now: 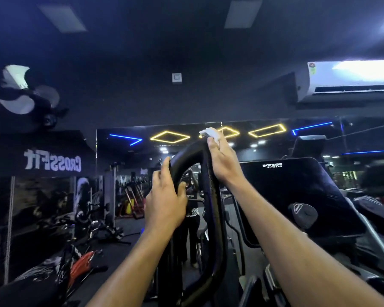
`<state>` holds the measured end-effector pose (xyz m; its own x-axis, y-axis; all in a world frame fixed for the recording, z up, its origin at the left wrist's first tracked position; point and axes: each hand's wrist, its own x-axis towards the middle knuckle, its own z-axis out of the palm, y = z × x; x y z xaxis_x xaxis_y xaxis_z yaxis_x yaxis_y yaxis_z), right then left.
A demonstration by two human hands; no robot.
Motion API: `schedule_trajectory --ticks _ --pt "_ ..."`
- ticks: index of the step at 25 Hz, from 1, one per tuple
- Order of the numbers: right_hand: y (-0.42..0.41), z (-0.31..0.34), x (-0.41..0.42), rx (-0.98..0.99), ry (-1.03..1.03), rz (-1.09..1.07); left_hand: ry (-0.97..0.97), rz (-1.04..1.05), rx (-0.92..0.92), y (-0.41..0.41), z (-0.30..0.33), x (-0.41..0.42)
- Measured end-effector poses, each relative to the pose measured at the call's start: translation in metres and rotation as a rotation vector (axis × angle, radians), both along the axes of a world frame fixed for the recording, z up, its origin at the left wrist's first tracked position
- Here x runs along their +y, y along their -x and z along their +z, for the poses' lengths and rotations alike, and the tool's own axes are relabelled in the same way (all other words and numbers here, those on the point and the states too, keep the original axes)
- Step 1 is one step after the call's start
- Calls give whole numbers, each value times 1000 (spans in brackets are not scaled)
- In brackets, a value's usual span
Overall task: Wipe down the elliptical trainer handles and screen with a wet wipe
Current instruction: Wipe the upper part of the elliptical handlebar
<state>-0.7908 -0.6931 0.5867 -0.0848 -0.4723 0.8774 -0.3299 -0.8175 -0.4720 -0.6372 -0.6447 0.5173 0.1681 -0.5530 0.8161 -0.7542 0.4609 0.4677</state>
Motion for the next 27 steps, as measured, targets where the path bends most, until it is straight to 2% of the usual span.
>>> schedule_trajectory --ticks 4,7,11,13,18,21,24,27 --pt "7 -24 -6 -122 83 41 14 4 14 0 -2 1" --pt "9 -16 -9 -108 106 113 9 -1 19 0 -1 -1" --pt "11 23 -12 -80 -38 448 8 -22 41 0 -2 -3" --pt "9 18 -10 -106 -30 526 2 -20 33 0 -1 -2" --pt "6 5 -11 -158 116 219 -4 -29 26 0 -2 4" --pt "18 -4 -5 -188 145 214 -7 -36 19 -1 -2 1" --pt "35 -5 5 -355 125 245 -11 -25 9 -2 -1 4" --pt "39 13 8 -400 80 155 -9 -47 13 -1 -2 6"
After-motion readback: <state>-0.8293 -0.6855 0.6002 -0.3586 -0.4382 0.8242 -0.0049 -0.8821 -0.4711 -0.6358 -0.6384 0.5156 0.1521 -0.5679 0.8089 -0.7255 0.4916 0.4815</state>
